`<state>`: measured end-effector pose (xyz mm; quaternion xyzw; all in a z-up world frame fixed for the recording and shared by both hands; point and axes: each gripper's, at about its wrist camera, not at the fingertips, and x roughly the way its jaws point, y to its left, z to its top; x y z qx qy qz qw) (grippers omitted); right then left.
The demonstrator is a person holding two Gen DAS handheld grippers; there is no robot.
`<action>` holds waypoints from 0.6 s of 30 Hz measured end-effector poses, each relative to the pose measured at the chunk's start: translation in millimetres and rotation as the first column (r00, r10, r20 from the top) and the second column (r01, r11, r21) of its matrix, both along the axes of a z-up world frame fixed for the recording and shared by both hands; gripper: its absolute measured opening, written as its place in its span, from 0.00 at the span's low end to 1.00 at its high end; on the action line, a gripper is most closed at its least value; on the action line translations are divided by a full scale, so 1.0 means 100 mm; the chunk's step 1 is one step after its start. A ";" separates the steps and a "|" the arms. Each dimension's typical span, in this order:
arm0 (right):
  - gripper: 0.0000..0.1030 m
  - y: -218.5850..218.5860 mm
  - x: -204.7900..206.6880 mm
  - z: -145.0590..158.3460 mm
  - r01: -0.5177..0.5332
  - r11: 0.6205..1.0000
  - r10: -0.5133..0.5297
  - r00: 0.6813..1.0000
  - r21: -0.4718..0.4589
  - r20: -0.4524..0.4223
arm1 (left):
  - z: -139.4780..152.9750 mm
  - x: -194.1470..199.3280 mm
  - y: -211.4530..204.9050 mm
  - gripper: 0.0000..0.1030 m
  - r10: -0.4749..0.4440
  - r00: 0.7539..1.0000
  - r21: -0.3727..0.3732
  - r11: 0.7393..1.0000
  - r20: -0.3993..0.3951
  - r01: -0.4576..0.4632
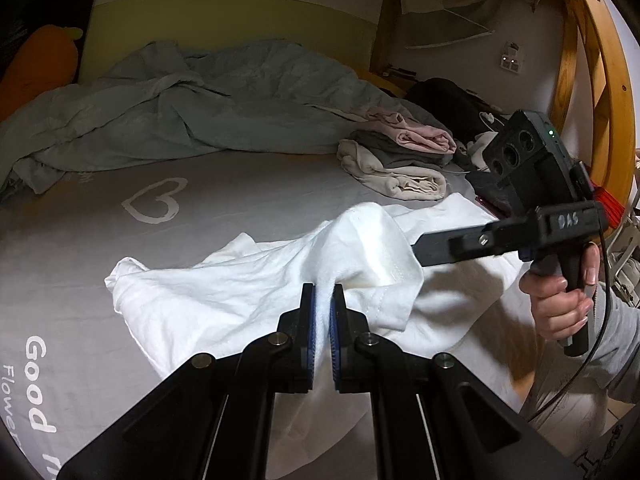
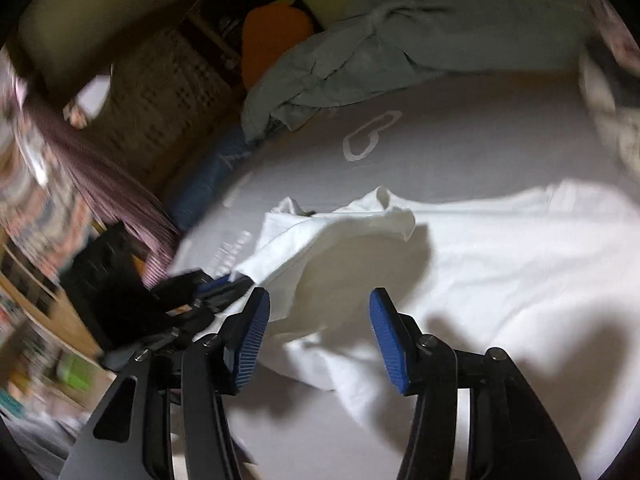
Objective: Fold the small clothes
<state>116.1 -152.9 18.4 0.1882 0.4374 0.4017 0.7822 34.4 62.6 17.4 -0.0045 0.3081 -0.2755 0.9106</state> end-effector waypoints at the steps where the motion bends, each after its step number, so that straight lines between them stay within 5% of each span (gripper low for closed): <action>1: 0.52 -0.02 0.00 -0.02 -0.008 0.999 0.008 1.000 0.035 -0.018 | 0.00 0.00 0.00 0.05 -0.001 1.000 0.001 1.000 -0.002 0.001; 4: 0.52 -0.03 0.01 -0.10 -0.052 0.992 0.061 0.996 0.119 -0.069 | -0.02 0.01 -0.02 0.05 -0.004 1.000 0.002 1.000 -0.009 0.004; 8: 0.52 0.21 0.01 -0.21 -0.112 0.994 0.111 0.989 -0.004 -0.095 | -0.04 0.02 -0.05 0.05 -0.015 1.000 -0.002 1.000 -0.015 0.015; 9: 0.47 0.26 0.01 -0.24 -0.092 0.995 0.089 0.992 -0.036 -0.091 | -0.05 0.02 -0.06 0.05 -0.017 1.000 0.002 1.000 -0.015 0.017; 12: 0.12 0.35 -0.03 -0.27 -0.129 0.991 0.126 0.989 -0.032 -0.074 | -0.05 0.00 -0.05 0.05 -0.012 1.000 -0.005 1.000 -0.011 0.012; 14: 0.07 0.42 -0.07 -0.27 -0.137 0.988 0.136 0.990 -0.077 -0.024 | -0.04 0.01 -0.02 0.05 -0.018 1.000 -0.023 1.000 -0.019 0.017; 18: 0.06 0.61 -0.12 -0.17 -0.045 0.931 0.121 0.974 -0.361 0.190 | -0.06 -0.01 -0.06 0.04 -0.044 0.999 -0.020 0.999 -0.020 0.043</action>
